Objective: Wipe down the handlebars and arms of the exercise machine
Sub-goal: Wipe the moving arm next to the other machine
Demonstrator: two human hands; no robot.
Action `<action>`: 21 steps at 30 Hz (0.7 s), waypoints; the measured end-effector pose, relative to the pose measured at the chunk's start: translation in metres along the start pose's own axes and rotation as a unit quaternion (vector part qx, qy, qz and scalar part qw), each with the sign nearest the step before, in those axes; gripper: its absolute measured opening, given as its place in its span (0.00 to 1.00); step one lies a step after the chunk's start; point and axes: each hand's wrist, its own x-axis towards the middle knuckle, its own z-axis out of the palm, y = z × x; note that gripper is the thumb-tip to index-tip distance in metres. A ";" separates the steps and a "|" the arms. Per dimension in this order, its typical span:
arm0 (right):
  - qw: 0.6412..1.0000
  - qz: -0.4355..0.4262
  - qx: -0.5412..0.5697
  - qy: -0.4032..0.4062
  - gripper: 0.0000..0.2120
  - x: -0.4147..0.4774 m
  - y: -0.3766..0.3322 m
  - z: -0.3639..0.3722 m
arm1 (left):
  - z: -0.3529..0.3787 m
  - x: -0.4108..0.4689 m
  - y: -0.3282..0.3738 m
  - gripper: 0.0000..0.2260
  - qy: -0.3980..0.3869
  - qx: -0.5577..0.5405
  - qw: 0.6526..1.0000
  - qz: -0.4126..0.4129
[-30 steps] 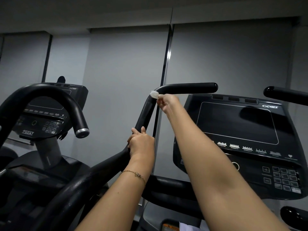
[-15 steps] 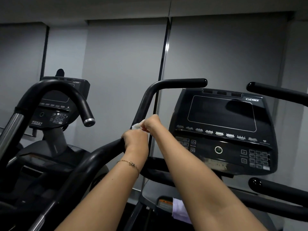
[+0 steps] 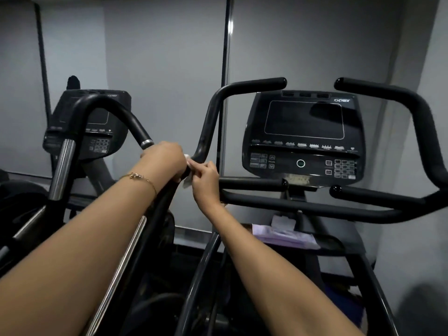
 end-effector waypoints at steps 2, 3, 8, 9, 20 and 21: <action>1.000 -0.008 0.013 0.000 0.15 -0.018 -0.014 0.002 | 0.005 -0.008 -0.012 0.13 0.006 -0.053 0.999 -0.001; 1.000 -0.008 0.018 -0.002 0.15 -0.026 -0.020 0.002 | 0.007 -0.013 -0.016 0.14 0.010 -0.073 0.997 0.003; 0.999 0.016 0.001 -0.045 0.20 -0.054 -0.044 -0.005 | 0.020 -0.044 -0.023 0.12 0.023 -0.135 0.990 0.022; 0.998 0.028 -0.003 -0.064 0.21 -0.056 -0.047 -0.009 | 0.022 -0.051 -0.022 0.13 0.028 -0.144 0.989 0.027; 0.994 0.104 0.006 -0.031 0.06 -0.095 -0.074 -0.138 | 0.026 -0.106 0.028 0.10 0.018 -0.303 0.929 0.209; 0.993 0.111 -0.004 -0.033 0.06 -0.100 -0.076 -0.149 | 0.029 -0.110 0.034 0.08 0.013 -0.325 0.921 0.216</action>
